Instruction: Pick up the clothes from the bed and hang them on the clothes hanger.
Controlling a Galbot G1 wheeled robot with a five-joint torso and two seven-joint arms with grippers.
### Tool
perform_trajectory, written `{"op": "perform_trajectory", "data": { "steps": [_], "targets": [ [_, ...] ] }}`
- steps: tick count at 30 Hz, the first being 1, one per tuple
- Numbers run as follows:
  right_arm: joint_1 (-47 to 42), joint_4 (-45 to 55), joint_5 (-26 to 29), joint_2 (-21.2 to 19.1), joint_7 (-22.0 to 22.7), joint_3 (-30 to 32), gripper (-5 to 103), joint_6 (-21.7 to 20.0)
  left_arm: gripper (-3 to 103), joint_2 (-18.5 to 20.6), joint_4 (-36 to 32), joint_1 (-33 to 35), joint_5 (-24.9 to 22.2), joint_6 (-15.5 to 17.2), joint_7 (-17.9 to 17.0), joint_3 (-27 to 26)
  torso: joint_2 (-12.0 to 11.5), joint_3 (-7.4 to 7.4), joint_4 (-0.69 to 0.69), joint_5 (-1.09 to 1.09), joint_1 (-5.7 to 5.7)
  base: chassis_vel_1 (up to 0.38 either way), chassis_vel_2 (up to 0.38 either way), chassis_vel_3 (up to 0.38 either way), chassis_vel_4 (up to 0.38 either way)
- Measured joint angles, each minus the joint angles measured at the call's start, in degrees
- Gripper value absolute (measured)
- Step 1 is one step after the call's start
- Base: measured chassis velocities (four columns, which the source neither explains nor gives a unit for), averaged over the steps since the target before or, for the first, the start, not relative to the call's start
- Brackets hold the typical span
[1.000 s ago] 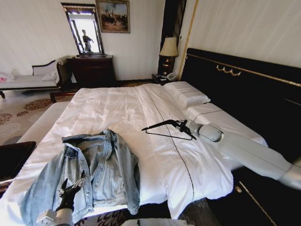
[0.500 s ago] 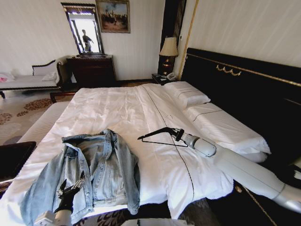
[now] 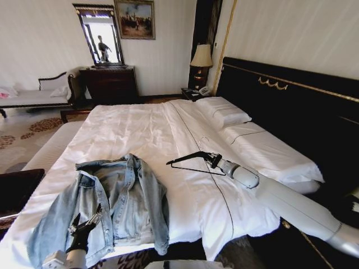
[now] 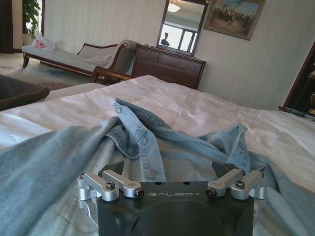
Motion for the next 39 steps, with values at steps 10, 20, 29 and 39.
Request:
{"op": "perform_trajectory", "data": {
  "steps": [10,20,29,39],
  "targets": [
    [-0.09,0.18,0.54,-0.3,0.23,0.03,30,-0.87,100,0.21,0.68,-0.48,-0.05,0.0,0.0,0.31,0.0,0.0,0.02,-0.03,0.0,0.159,0.157,-0.154,-0.149],
    [0.33,0.52,0.74,-0.51,0.26,0.03,30,-1.38,100,0.18,0.92,-0.49,-0.19,-0.11,0.03,0.46,0.0,0.0,0.01,0.0,0.0,0.095,0.084,-0.095,-0.072],
    [0.25,1.05,0.79,-0.54,0.22,0.03,30,-1.91,100,0.28,0.92,-0.33,-0.41,-0.21,0.04,0.17,0.0,0.0,0.02,-0.01,0.01,0.09,0.095,-0.093,-0.104],
    [-0.08,1.68,1.03,-0.97,0.03,0.29,30,-2.18,100,0.2,1.03,-0.27,-0.47,-0.32,0.04,0.12,0.01,0.0,0.02,-0.02,-0.01,0.116,0.107,-0.105,-0.095]
  ]
}}
